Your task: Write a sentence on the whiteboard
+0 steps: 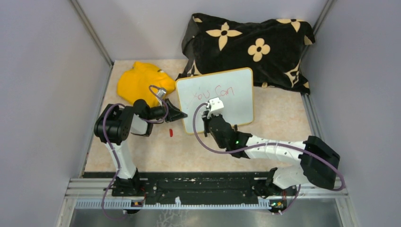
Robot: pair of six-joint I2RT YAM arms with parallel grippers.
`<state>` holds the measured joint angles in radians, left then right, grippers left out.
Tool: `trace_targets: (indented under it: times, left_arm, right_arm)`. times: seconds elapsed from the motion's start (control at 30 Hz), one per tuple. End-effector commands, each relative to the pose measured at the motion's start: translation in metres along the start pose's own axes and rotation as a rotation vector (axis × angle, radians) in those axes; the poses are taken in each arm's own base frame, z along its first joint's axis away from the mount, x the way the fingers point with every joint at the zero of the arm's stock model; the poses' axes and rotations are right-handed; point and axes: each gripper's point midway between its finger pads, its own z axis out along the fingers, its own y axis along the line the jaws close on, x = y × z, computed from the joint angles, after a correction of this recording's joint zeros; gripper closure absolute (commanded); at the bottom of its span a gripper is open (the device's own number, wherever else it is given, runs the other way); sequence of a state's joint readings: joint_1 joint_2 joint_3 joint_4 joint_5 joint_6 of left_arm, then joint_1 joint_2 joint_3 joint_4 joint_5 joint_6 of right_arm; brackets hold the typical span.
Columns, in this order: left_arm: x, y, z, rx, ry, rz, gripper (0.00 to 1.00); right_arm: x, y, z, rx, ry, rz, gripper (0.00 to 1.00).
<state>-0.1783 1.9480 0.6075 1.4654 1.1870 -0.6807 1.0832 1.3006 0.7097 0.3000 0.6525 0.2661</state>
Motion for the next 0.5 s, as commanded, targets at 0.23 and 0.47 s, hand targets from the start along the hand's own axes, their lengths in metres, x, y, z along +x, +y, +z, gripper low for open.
trace_targets:
  times: [0.23,0.47]
  left_arm:
    - [0.002,-0.003,0.004,0.020,0.022,0.009,1.00]
    - [0.002,-0.003,0.003,0.019,0.023,0.009,1.00]
  right_arm:
    - [-0.028,0.001,0.013,-0.001,-0.052,0.082,1.00]
    - [-0.014,-0.002,0.017,0.007,-0.018,0.086,1.00]
